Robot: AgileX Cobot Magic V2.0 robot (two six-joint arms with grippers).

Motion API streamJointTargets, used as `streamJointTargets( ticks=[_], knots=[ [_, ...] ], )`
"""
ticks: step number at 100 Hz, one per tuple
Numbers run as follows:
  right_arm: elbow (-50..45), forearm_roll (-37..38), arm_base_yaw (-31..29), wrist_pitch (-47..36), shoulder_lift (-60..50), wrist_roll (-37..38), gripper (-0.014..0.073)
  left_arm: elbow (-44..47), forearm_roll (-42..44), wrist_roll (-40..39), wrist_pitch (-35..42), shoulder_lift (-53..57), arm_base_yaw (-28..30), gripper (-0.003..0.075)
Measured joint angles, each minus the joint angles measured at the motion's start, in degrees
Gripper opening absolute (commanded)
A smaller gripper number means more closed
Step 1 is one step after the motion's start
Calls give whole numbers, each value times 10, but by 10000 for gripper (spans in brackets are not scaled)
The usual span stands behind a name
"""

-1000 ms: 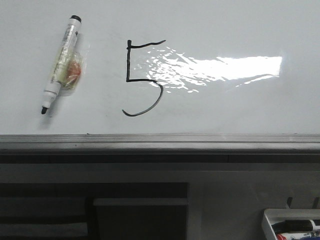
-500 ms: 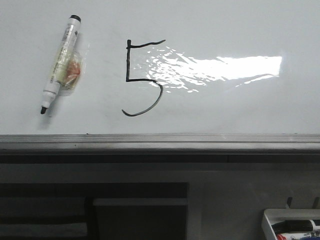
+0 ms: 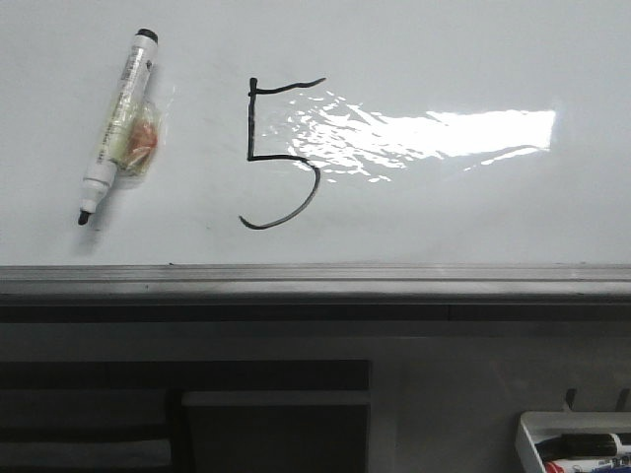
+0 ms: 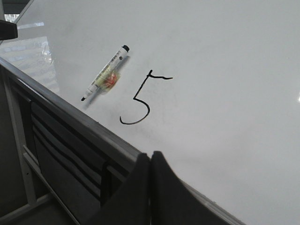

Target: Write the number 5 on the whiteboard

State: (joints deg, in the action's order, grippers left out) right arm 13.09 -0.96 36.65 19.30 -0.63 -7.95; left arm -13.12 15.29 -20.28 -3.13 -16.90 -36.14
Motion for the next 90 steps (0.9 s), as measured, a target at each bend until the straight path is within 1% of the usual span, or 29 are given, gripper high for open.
streamJointTargets(
  ticks=[10, 22, 28, 39, 48, 62, 73, 83, 90],
  knots=[
    [0, 0, 0, 0, 0, 0, -61, 0, -5, 0, -29, 5, 21, -20],
    [0, 0, 0, 0, 0, 0, -61, 1, -10, 16, -50, 30, 70, -20],
    [0, 0, 0, 0, 0, 0, -61, 1, -20, 51, -52, 45, 105, -20],
    [0, 0, 0, 0, 0, 0, -61, 8, -70, 118, -52, 75, 180, -20],
    [0, 0, 0, 1, 0, 0, -61, 31, -102, 141, -50, 101, 240, -20],
    [0, 0, 0, 1, 0, 1, -61, 89, -160, 150, -51, 142, 311, -20],
    [0, 0, 0, 1, 0, 1, -61, 132, -179, 151, -52, 168, 336, -20],
    [0, 0, 0, 1, 0, 1, -61, 134, -181, 151, -71, 172, 340, -20],
    [0, 0, 0, 1, 0, 1, -61, 134, -179, 151, -100, 172, 340, -20]
  ],
)
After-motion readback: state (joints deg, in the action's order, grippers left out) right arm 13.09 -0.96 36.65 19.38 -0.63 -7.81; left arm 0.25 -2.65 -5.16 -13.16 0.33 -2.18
